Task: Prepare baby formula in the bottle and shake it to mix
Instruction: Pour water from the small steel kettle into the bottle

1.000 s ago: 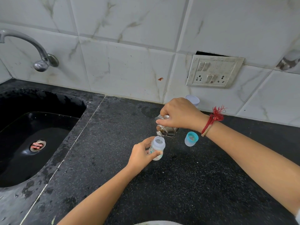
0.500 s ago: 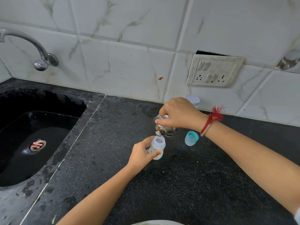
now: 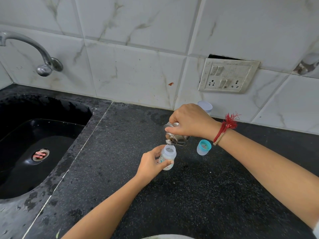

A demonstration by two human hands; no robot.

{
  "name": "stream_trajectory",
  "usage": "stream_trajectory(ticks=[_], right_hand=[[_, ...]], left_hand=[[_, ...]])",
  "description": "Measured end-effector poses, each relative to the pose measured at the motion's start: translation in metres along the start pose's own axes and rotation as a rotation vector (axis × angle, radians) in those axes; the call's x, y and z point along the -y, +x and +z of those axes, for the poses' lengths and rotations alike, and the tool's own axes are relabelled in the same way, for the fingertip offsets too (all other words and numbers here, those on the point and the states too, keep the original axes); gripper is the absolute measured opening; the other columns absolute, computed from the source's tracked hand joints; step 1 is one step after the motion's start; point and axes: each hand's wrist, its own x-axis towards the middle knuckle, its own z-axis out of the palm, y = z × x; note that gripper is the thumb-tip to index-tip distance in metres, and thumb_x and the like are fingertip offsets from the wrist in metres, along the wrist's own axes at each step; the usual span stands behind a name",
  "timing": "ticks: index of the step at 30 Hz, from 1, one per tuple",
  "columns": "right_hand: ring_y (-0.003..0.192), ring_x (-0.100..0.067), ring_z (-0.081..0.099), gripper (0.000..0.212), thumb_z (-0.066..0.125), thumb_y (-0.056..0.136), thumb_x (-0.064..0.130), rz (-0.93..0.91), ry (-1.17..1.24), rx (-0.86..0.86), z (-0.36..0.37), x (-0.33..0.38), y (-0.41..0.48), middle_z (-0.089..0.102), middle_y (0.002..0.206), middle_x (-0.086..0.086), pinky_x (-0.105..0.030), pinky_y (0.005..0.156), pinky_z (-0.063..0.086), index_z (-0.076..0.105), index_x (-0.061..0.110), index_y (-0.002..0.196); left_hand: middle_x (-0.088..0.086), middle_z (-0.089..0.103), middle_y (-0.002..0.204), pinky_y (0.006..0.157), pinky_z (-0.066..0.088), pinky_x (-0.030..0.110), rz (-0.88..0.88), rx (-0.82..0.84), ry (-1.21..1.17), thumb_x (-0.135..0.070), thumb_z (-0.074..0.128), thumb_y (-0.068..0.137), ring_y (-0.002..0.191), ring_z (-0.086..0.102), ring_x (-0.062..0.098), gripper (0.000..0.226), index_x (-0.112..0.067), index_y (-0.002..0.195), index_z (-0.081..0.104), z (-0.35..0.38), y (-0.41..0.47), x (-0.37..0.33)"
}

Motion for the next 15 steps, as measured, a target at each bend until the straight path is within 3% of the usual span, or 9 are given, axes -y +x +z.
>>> stream_trajectory(ticks=[4,10,15], right_hand=[[0.045,-0.010,0.033,0.036,0.057,0.085,0.043,0.000,-0.016,0.018,0.0000,-0.0007,0.0007,0.033,0.045,0.011,-0.022,0.047,0.022,0.050,0.025,0.055],[0.043,-0.007,0.027,0.038,0.060,0.085,0.039,-0.021,-0.002,0.001,-0.0031,0.0003,0.0001,0.024,0.044,0.014,-0.021,0.048,0.020,0.039,0.028,0.055],[0.043,-0.007,0.024,0.050,0.060,0.085,0.039,-0.029,-0.025,0.004,-0.0033,0.0007,0.0001,0.022,0.044,0.013,-0.022,0.048,0.018,0.029,0.025,0.047]], left_hand=[[-0.040,0.056,0.103,0.086,0.044,0.005,-0.001,0.003,0.000,-0.028,0.085,0.073,0.097,0.052,-0.026,0.061,-0.041,0.124,0.055,-0.0007,-0.0003,-0.0007],[-0.029,0.059,0.111,0.097,0.044,0.018,-0.002,-0.003,-0.015,-0.029,0.085,0.072,0.106,0.057,-0.007,0.064,-0.033,0.130,0.057,-0.0005,-0.0009,-0.0030],[-0.028,0.060,0.112,0.099,0.045,0.020,-0.008,0.001,-0.020,-0.028,0.085,0.073,0.110,0.057,-0.004,0.063,-0.033,0.130,0.057,-0.0011,-0.0012,-0.0047]])
